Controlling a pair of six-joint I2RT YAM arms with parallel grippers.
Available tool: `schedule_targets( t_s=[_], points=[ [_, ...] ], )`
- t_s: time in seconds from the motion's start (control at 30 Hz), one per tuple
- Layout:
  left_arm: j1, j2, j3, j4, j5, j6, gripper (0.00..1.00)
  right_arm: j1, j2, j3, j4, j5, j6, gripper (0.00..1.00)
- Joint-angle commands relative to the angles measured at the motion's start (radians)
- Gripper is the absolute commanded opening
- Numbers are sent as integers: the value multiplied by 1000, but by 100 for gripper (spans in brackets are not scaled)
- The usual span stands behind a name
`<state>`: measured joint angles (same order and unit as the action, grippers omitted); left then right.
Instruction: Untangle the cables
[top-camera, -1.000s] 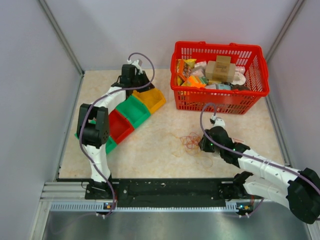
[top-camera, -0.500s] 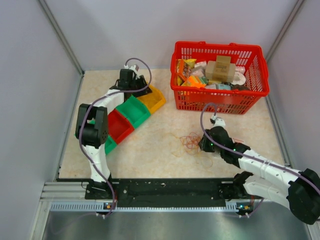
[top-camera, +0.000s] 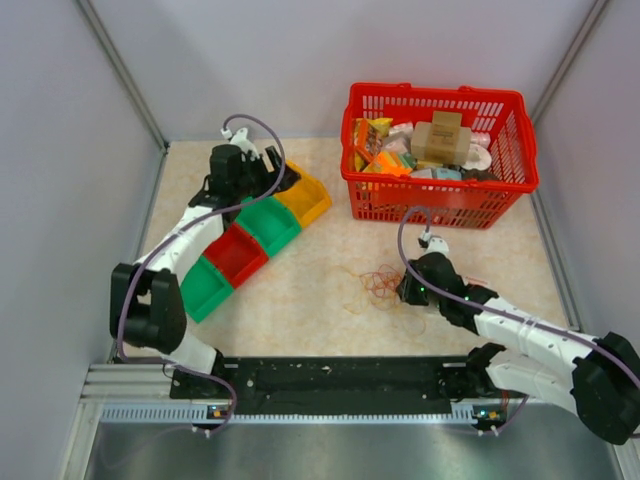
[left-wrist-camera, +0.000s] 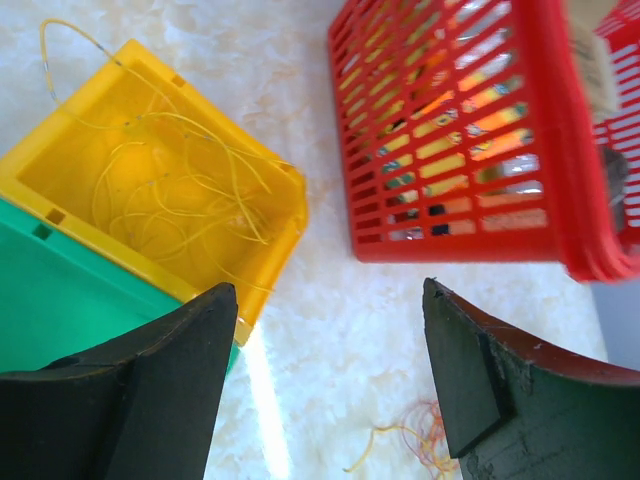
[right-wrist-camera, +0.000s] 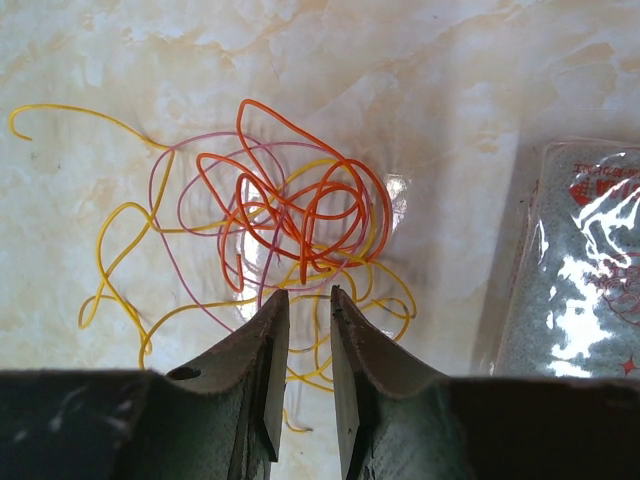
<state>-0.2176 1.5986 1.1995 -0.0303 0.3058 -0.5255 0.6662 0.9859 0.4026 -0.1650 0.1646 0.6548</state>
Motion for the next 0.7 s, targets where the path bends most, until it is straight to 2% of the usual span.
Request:
schedule_targets(
  t_s=[0.0, 0.1, 0.17, 0.23, 0.3, 0.37, 0.43, 0.53, 0.67],
  points=[
    [0, -155, -107, 98, 50, -37, 79, -8, 26, 53, 25, 1, -15, 23],
    [1, -207, -143, 92, 67, -28, 79, -8, 37, 53, 35, -4, -17, 23],
    [1, -212, -143, 82, 87, -18, 75, -8, 40, 47, 47, -8, -15, 23],
    [-2, -181, -121, 58, 111, -4, 69, -8, 45, 42, 55, -14, -15, 24],
    [-15, -140, -91, 35, 115, 22, 67, -8, 48, 39, 58, -16, -12, 24],
    [-40, -94, -65, -8, 78, 47, 63, -8, 46, 38, 59, -17, -14, 23],
    [-69, -40, -29, -37, 38, 71, 55, -8, 39, 33, 56, -20, -11, 23],
    [-111, 56, 15, -55, -23, 110, 51, -8, 20, 24, 55, -19, -7, 24],
    [-179, 164, 132, -172, -186, 241, 46, -8, 7, 27, 38, -14, -11, 24]
  ],
)
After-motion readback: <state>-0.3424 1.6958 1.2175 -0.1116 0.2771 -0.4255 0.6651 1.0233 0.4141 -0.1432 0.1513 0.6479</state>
